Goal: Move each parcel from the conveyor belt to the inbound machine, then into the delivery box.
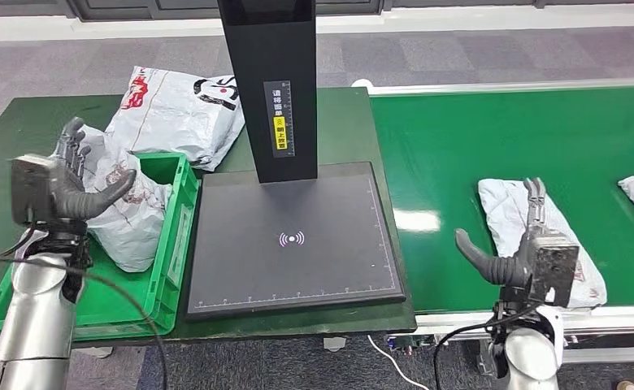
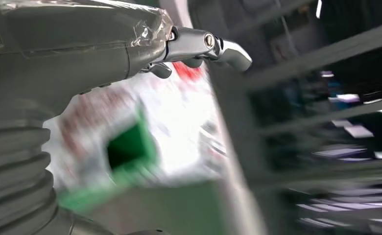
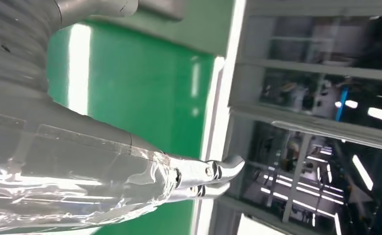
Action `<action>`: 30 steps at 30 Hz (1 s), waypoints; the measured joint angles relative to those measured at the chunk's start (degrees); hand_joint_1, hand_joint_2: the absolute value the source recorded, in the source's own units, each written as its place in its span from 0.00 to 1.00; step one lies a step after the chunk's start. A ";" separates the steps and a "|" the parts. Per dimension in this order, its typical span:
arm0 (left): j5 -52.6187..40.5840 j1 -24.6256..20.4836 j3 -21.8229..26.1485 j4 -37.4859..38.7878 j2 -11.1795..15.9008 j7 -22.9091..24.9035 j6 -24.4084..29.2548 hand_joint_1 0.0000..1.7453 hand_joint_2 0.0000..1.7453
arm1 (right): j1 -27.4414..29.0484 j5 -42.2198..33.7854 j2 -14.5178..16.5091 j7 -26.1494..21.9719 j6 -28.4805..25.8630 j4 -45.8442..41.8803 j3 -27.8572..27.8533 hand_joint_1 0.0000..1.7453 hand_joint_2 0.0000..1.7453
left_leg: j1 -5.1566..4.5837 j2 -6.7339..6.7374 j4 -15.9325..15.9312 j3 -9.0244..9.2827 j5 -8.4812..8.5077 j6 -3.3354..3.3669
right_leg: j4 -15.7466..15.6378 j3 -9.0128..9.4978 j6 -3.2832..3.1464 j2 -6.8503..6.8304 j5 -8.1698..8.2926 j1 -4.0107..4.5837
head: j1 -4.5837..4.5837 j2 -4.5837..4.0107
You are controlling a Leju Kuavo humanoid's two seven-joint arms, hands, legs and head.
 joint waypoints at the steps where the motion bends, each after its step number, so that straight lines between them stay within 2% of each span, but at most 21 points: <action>1: 3.05 1.30 0.12 -2.13 -0.64 -0.18 -0.46 0.00 1.00 | -1.20 1.97 -0.60 0.89 -0.44 1.10 0.00 0.00 1.00 | -0.01 0.03 0.00 0.01 0.00 0.00 | 0.00 0.00 0.00 0.01 0.00 -0.01 | -0.01 0.00; 3: 6.63 4.02 0.00 -6.55 -1.99 -0.20 -0.80 0.00 1.00 | -4.19 6.15 -2.10 2.81 -1.21 3.90 0.00 0.00 1.00 | -0.03 0.08 0.02 0.03 0.00 0.01 | -0.01 -0.01 0.01 0.04 0.02 -0.02 | -0.01 0.00; 7: 7.53 8.36 -1.79 -12.60 -4.18 -0.43 -0.74 0.00 1.00 | -9.81 11.66 -5.48 4.97 -1.49 9.92 -0.04 0.00 1.00 | -0.06 0.01 0.07 0.02 0.03 0.06 | -0.04 0.01 0.06 -0.01 0.05 -0.03 | -0.02 0.00; 11: 7.87 10.84 -3.15 -15.19 -5.65 -1.16 -1.09 0.00 1.00 | -12.60 15.83 -8.51 6.49 -1.84 15.03 -0.73 0.00 1.00 | -0.06 -0.10 0.07 -0.02 0.04 0.06 | -0.04 0.02 0.06 -0.10 0.06 -0.03 | -0.01 0.00; 16: 8.08 13.47 -4.11 -18.43 -6.86 -2.80 -3.34 0.00 1.00 | -16.34 27.57 -12.09 12.44 -1.27 24.63 -0.98 0.00 1.00 | -0.05 -0.03 0.07 -0.02 0.01 0.08 | -0.04 -0.01 0.06 -0.07 0.05 -0.03 | -0.02 0.00; 22: 6.46 17.25 -7.19 -24.29 -8.21 -3.75 -5.46 0.00 1.00 | -24.01 39.01 -17.69 16.64 4.34 42.84 -0.98 0.00 1.00 | -0.08 -0.15 0.09 -0.10 0.02 0.10 | -0.04 0.00 0.08 -0.15 0.06 -0.06 | 0.00 0.00; 26: 6.02 18.35 -9.33 -26.99 -8.85 -3.55 -6.75 0.00 1.00 | -28.95 44.15 -20.76 16.45 10.16 54.86 -0.98 0.00 1.00 | -0.11 -0.22 0.09 -0.12 0.03 0.12 | -0.05 0.00 0.09 -0.22 0.07 -0.08 | 0.01 0.00; 30: 5.52 18.58 -10.48 -27.76 -9.45 -3.22 -7.83 0.00 1.00 | -31.31 46.38 -21.92 14.79 14.10 62.49 -0.63 0.00 1.00 | -0.10 -0.24 0.08 -0.12 0.03 0.12 | -0.04 0.00 0.09 -0.25 0.06 -0.07 | -0.01 0.00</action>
